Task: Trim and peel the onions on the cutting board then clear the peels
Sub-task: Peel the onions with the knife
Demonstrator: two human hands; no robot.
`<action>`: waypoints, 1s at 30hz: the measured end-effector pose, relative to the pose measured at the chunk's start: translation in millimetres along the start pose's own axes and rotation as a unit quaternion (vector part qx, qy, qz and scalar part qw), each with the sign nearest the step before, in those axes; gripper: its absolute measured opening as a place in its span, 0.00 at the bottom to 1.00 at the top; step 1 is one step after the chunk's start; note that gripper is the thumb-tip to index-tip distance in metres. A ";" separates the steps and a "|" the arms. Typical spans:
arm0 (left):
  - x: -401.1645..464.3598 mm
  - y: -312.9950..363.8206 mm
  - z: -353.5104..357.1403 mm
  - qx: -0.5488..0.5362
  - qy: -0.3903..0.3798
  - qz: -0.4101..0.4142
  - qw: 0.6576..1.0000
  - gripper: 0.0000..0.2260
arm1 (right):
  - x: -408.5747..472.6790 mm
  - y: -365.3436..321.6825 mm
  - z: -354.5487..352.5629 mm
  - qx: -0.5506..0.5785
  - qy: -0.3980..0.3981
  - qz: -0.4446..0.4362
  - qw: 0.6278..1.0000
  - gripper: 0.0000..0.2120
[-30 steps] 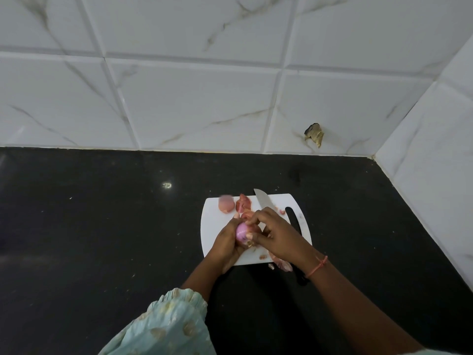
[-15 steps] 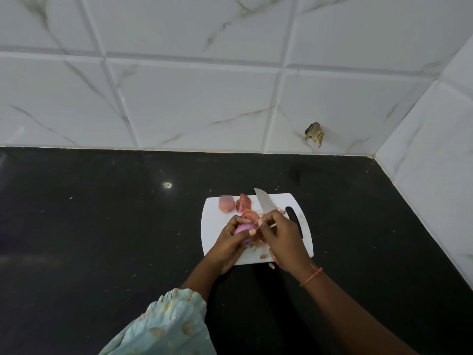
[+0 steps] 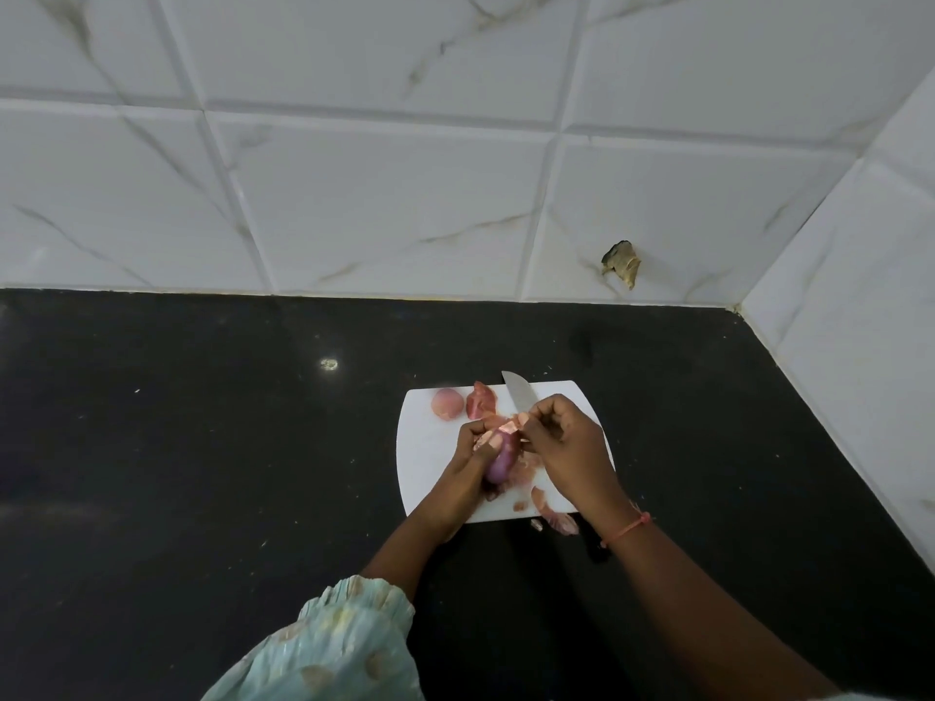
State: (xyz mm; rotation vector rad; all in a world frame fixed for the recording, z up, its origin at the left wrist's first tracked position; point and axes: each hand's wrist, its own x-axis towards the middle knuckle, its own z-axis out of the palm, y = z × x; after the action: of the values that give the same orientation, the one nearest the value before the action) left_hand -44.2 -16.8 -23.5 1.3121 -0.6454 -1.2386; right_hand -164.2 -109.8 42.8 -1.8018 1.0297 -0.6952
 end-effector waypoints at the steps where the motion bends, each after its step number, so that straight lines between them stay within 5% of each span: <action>1: -0.1 0.6 -1.3 -0.038 -0.003 -0.001 0.999 0.22 | 0.8 0.8 1.7 0.014 -0.002 0.007 1.000 0.05; 6: -1.4 4.7 -5.3 -0.207 -0.013 0.000 0.978 0.23 | -3.6 -2.5 9.9 0.120 0.014 0.057 0.991 0.06; 12: -1.4 4.8 -6.3 -0.221 -0.018 0.020 0.975 0.25 | -9.8 0.9 11.7 0.125 0.012 0.036 0.991 0.02; 16: -1.7 4.0 -6.4 -0.233 -0.034 0.032 0.971 0.26 | -13.5 1.4 5.0 0.027 -0.078 -0.064 0.995 0.14; 22: -2.9 5.9 -4.2 -0.220 -0.021 0.023 0.975 0.30 | -9.4 -0.2 1.4 -0.080 -0.064 -0.116 0.988 0.05; 30: -2.9 6.3 -5.4 -0.216 -0.019 0.002 0.976 0.31 | -8.9 0.3 5.8 -0.072 -0.025 -0.091 0.993 0.03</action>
State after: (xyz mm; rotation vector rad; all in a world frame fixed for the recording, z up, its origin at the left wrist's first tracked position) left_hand -38.2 -13.4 -18.0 0.9254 -0.3738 -1.3152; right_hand -164.0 -99.6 39.8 -2.0474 0.9095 -0.6973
